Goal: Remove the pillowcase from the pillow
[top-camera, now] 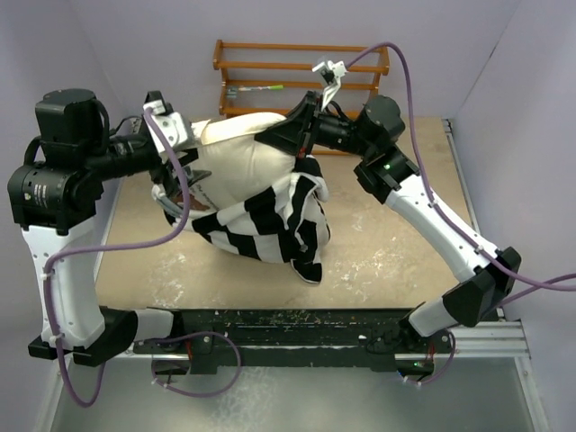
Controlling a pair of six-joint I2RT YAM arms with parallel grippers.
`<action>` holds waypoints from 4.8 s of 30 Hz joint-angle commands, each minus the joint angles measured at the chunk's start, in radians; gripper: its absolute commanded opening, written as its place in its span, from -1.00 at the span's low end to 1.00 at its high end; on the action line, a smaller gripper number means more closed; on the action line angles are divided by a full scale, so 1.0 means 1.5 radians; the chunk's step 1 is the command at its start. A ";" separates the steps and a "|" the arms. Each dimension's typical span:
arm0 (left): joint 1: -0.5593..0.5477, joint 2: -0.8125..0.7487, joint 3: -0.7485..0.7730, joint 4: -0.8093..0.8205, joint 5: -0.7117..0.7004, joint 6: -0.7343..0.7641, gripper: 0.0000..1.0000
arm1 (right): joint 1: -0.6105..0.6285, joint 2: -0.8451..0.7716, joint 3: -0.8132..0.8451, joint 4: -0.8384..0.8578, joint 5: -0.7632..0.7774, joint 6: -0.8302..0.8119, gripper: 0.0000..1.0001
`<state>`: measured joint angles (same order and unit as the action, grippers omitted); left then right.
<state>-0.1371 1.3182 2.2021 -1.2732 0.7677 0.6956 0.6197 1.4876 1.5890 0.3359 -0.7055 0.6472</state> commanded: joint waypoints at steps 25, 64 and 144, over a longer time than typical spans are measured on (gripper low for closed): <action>0.002 -0.007 -0.061 -0.183 0.110 0.043 0.99 | 0.127 0.084 0.226 -0.126 -0.059 -0.181 -1.00; -0.001 0.103 0.076 0.032 -0.062 -0.259 -1.00 | 0.066 -0.161 -0.252 0.015 0.289 -0.240 0.44; 0.032 -0.065 -0.225 0.112 -0.060 -0.186 0.99 | -0.157 -0.083 -0.070 -0.055 -0.057 -0.158 -1.00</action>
<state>-0.1314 1.3293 2.0808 -1.1763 0.7811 0.3855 0.4995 1.5192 1.5665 -0.0589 -0.7616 0.2871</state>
